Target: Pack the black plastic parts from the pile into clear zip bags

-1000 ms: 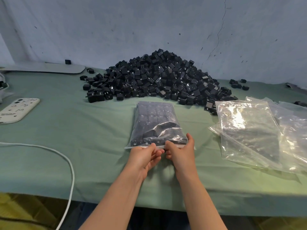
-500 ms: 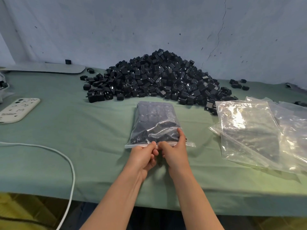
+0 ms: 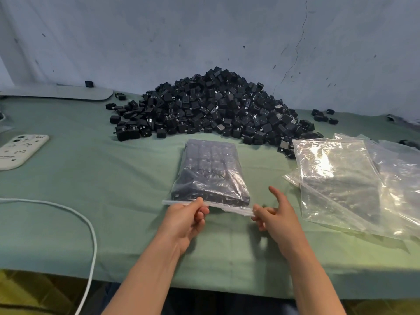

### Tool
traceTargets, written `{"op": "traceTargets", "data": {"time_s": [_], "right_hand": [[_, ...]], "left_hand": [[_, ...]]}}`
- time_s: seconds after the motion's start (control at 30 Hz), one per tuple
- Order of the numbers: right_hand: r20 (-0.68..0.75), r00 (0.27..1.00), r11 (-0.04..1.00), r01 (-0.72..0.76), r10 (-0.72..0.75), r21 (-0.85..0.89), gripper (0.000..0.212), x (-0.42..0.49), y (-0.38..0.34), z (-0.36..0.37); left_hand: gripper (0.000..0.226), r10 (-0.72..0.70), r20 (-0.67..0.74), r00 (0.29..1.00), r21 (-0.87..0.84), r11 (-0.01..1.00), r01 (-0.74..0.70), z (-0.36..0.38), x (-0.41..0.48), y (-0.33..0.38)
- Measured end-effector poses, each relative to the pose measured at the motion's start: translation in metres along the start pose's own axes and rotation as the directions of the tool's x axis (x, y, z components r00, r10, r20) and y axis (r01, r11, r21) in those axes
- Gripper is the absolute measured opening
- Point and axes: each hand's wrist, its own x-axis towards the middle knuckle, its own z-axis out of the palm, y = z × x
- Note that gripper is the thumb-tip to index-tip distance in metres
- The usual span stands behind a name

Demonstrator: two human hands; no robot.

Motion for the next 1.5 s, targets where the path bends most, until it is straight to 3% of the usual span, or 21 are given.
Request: {"op": "traceTargets", "data": {"time_s": [0.07,0.1,0.17,0.23,0.3,0.33,0.4,0.47,0.57,0.6,0.67,0.73,0.83,0.93,1.03,1.17,1.27,1.33,1.4,1.5], "right_hand": [[0.039,0.999,0.997,-0.023,0.026,-0.073,0.053,0.005,0.001,-0.008],[0.029,0.999,0.991,-0.021,0.025,-0.135,0.046,0.008,0.001,-0.011],[-0.033,0.999,0.971,0.002,-0.01,-0.239,0.033,0.016,0.0,-0.011],[-0.09,0.994,0.95,0.031,-0.062,-0.311,0.026,0.03,-0.008,-0.002],[-0.067,0.994,0.903,0.051,-0.087,-0.427,0.038,0.048,-0.022,0.012],[-0.031,0.997,0.869,0.044,-0.068,-0.492,0.045,0.058,-0.03,0.02],[0.019,1.0,0.816,0.016,-0.007,-0.577,0.056,0.079,-0.041,0.035],[0.033,0.998,0.798,-0.02,0.051,-0.602,0.06,0.095,-0.047,0.046],[0.072,0.988,0.823,-0.075,0.139,-0.564,0.071,0.112,-0.051,0.054],[0.095,0.981,0.851,-0.098,0.17,-0.517,0.072,0.115,-0.051,0.056],[0.125,0.976,0.922,-0.12,0.177,-0.368,0.06,0.118,-0.052,0.058],[0.097,0.988,0.977,-0.101,0.121,-0.186,0.053,0.116,-0.053,0.055],[-0.051,0.997,0.993,0.051,-0.056,-0.103,0.039,0.116,-0.065,0.027],[-0.187,0.969,0.986,0.148,-0.161,-0.078,0.024,0.114,-0.079,-0.026],[-0.45,0.871,0.978,0.142,-0.196,-0.152,0.026,0.112,-0.076,-0.087],[-0.724,0.68,0.964,-0.1,-0.115,-0.247,0.041,0.115,-0.053,-0.159],[-0.737,0.674,0.914,-0.326,0.045,-0.242,0.055,0.119,-0.027,-0.188],[-0.733,0.675,0.91,-0.348,0.078,-0.224,0.058,0.119,-0.013,-0.194],[-0.768,0.638,0.921,-0.324,0.045,-0.216,0.06,0.119,-0.007,-0.19],[-0.837,0.519,0.918,-0.226,-0.171,-0.327,0.061,0.117,-0.009,-0.17]], "left_hand": [[0.026,-0.044,0.089,0.995,0.112,0.993,0.034,-0.012,-0.007,0.004],[0.031,-0.073,0.149,0.986,0.248,0.968,0.035,-0.018,-0.011,0.007],[0.039,-0.077,0.235,0.969,0.527,0.848,-0.06,-0.025,-0.018,0.016],[0.039,0.149,0.221,0.964,0.587,0.769,-0.254,-0.028,-0.01,0.031],[0.032,0.512,0.079,0.855,0.629,0.64,-0.441,-0.029,0.013,0.048],[0.029,0.605,0.017,0.796,0.715,0.549,-0.433,-0.029,0.03,0.055],[0.043,0.563,-0.046,0.825,0.847,0.46,-0.266,-0.023,0.062,0.064],[0.065,0.431,-0.083,0.898,0.872,0.468,-0.144,-0.013,0.092,0.063],[0.087,0.349,-0.137,0.927,0.889,0.456,-0.04,-0.004,0.123,0.067],[0.088,0.31,-0.158,0.938,0.875,0.483,-0.012,-0.004,0.13,0.075],[0.08,0.176,-0.158,0.972,0.742,0.67,-0.001,0.001,0.137,0.089],[0.065,0.174,-0.083,0.981,0.619,0.781,-0.085,0.014,0.132,0.096],[0.063,0.349,0.078,0.934,0.571,0.752,-0.328,0.055,0.12,0.097],[0.065,0.435,0.275,0.857,0.447,0.731,-0.515,0.122,0.114,0.096],[0.048,0.428,0.398,0.812,0.394,0.719,-0.572,0.207,0.122,0.074],[0.042,0.2,0.584,0.787,0.404,0.769,-0.495,0.29,0.133,0.016],[0.036,0.143,0.616,0.775,0.46,0.733,-0.501,0.309,0.141,-0.012],[0.042,0.11,0.628,0.77,0.509,0.691,-0.513,0.307,0.151,-0.017],[0.045,0.107,0.625,0.773,0.533,0.664,-0.524,0.297,0.157,-0.015],[0.044,0.14,0.571,0.809,0.527,0.693,-0.492,0.279,0.161,-0.018]]}}
